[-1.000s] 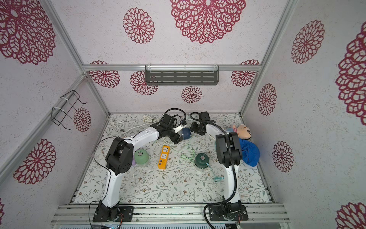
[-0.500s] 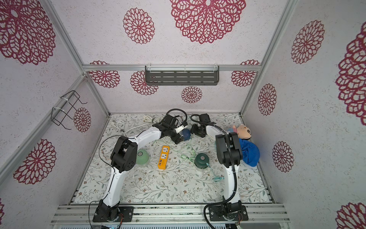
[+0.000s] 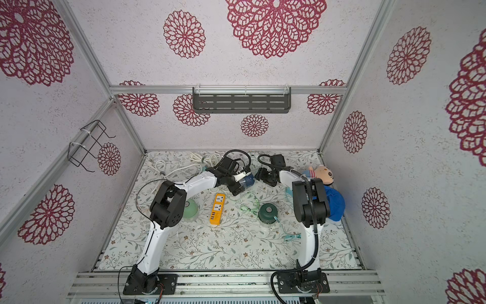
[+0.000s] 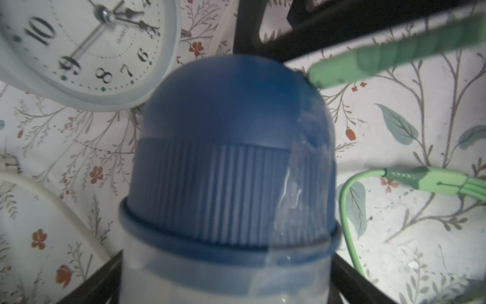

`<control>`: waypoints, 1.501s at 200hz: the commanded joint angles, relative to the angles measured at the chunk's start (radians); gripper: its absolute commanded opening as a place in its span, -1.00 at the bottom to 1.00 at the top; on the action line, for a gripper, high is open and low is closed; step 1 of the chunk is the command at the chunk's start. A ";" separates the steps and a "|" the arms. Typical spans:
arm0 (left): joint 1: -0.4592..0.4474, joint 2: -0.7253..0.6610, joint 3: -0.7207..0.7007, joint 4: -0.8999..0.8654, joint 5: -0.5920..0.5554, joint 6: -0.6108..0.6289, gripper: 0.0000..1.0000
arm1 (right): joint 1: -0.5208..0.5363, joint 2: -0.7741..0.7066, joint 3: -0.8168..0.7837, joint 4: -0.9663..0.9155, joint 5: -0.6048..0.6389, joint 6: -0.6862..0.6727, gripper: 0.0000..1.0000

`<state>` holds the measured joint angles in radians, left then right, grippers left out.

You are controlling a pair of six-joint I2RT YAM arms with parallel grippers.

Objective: Charge the cordless meat grinders
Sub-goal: Pick up the cordless meat grinder at the center of the board.

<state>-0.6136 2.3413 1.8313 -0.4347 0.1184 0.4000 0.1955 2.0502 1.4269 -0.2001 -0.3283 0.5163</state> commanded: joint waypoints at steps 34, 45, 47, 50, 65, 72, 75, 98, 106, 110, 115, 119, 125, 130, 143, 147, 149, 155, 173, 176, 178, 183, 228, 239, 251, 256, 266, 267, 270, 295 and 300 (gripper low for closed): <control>-0.024 0.016 0.000 0.036 -0.024 -0.047 0.88 | -0.052 -0.105 -0.059 0.058 -0.061 0.024 0.41; -0.027 0.000 -0.024 0.078 -0.034 -0.068 0.85 | -0.063 -0.125 -0.080 0.071 -0.073 0.035 0.42; -0.027 -0.003 -0.029 0.086 -0.036 -0.072 0.84 | -0.065 -0.130 -0.086 0.074 -0.077 0.038 0.42; -0.028 -0.010 -0.043 0.104 -0.039 -0.077 0.83 | -0.068 -0.135 -0.091 0.079 -0.081 0.041 0.43; -0.035 -0.062 -0.127 0.226 -0.070 -0.100 0.82 | -0.087 -0.166 -0.123 0.107 -0.120 0.070 0.44; -0.039 -0.092 -0.175 0.289 -0.086 -0.109 0.82 | -0.094 -0.183 -0.136 0.119 -0.143 0.086 0.45; -0.041 -0.104 -0.192 0.318 -0.095 -0.112 0.82 | -0.097 -0.188 -0.143 0.124 -0.151 0.093 0.46; -0.064 -0.191 -0.325 0.508 -0.150 -0.128 0.81 | -0.106 -0.235 -0.154 0.118 -0.212 0.136 0.52; -0.074 -0.218 -0.361 0.562 -0.168 -0.132 0.81 | -0.105 -0.256 -0.160 0.124 -0.234 0.149 0.58; -0.079 -0.229 -0.379 0.587 -0.175 -0.135 0.80 | -0.105 -0.266 -0.166 0.128 -0.245 0.158 0.64; -0.086 -0.245 -0.405 0.622 -0.186 -0.136 0.80 | -0.105 -0.280 -0.171 0.132 -0.258 0.167 0.70; -0.092 -0.259 -0.425 0.653 -0.196 -0.139 0.81 | -0.105 -0.289 -0.174 0.133 -0.267 0.173 0.74; -0.102 -0.280 -0.453 0.698 -0.205 -0.142 0.80 | -0.105 -0.304 -0.177 0.133 -0.282 0.180 0.77; -0.109 -0.294 -0.474 0.729 -0.210 -0.143 0.81 | -0.102 -0.316 -0.181 0.136 -0.295 0.186 0.80; -0.129 -0.331 -0.511 0.783 -0.221 -0.155 0.82 | -0.096 -0.348 -0.192 0.132 -0.315 0.193 0.90; -0.134 -0.341 -0.518 0.792 -0.222 -0.159 0.82 | -0.093 -0.357 -0.196 0.129 -0.321 0.194 0.93; -0.136 -0.346 -0.522 0.796 -0.220 -0.162 0.82 | -0.092 -0.361 -0.197 0.127 -0.324 0.195 0.95; -0.142 -0.359 -0.530 0.806 -0.218 -0.169 0.82 | -0.089 -0.374 -0.204 0.126 -0.333 0.198 0.98; -0.163 -0.408 -0.552 0.828 -0.213 -0.180 0.82 | -0.074 -0.402 -0.221 0.126 -0.361 0.208 0.98; -0.167 -0.414 -0.553 0.831 -0.214 -0.180 0.82 | -0.071 -0.404 -0.222 0.125 -0.366 0.209 0.98; -0.170 -0.417 -0.555 0.834 -0.214 -0.181 0.82 | -0.069 -0.407 -0.223 0.123 -0.366 0.209 0.98; -0.177 -0.424 -0.559 0.836 -0.213 -0.177 0.82 | -0.065 -0.412 -0.225 0.117 -0.372 0.209 0.98; -0.215 -0.462 -0.567 0.805 -0.207 -0.157 0.83 | -0.028 -0.469 -0.240 0.062 -0.397 0.179 0.98; -0.216 -0.465 -0.567 0.794 -0.207 -0.157 0.83 | -0.020 -0.487 -0.244 0.048 -0.404 0.170 0.98; -0.218 -0.469 -0.571 0.788 -0.204 -0.156 0.83 | -0.014 -0.508 -0.251 0.032 -0.402 0.160 0.98; -0.218 -0.469 -0.573 0.786 -0.206 -0.156 0.83 | -0.014 -0.518 -0.256 0.026 -0.402 0.157 0.98; -0.220 -0.472 -0.578 0.786 -0.207 -0.156 0.83 | -0.012 -0.535 -0.267 0.010 -0.398 0.149 0.98; -0.221 -0.473 -0.579 0.786 -0.208 -0.156 0.83 | -0.012 -0.537 -0.268 0.008 -0.397 0.148 0.98; -0.221 -0.474 -0.579 0.785 -0.209 -0.156 0.83 | -0.011 -0.543 -0.271 0.001 -0.396 0.143 0.98; -0.221 -0.478 -0.589 0.782 -0.219 -0.147 0.83 | -0.010 -0.582 -0.294 -0.060 -0.385 0.101 0.98; -0.221 -0.480 -0.590 0.783 -0.221 -0.146 0.83 | -0.010 -0.590 -0.297 -0.073 -0.385 0.094 0.98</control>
<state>-0.8326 1.9224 1.2404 0.2710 -0.0921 0.2401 0.1738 1.5253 1.1400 -0.1883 -0.6868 0.6804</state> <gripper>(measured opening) 0.915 0.989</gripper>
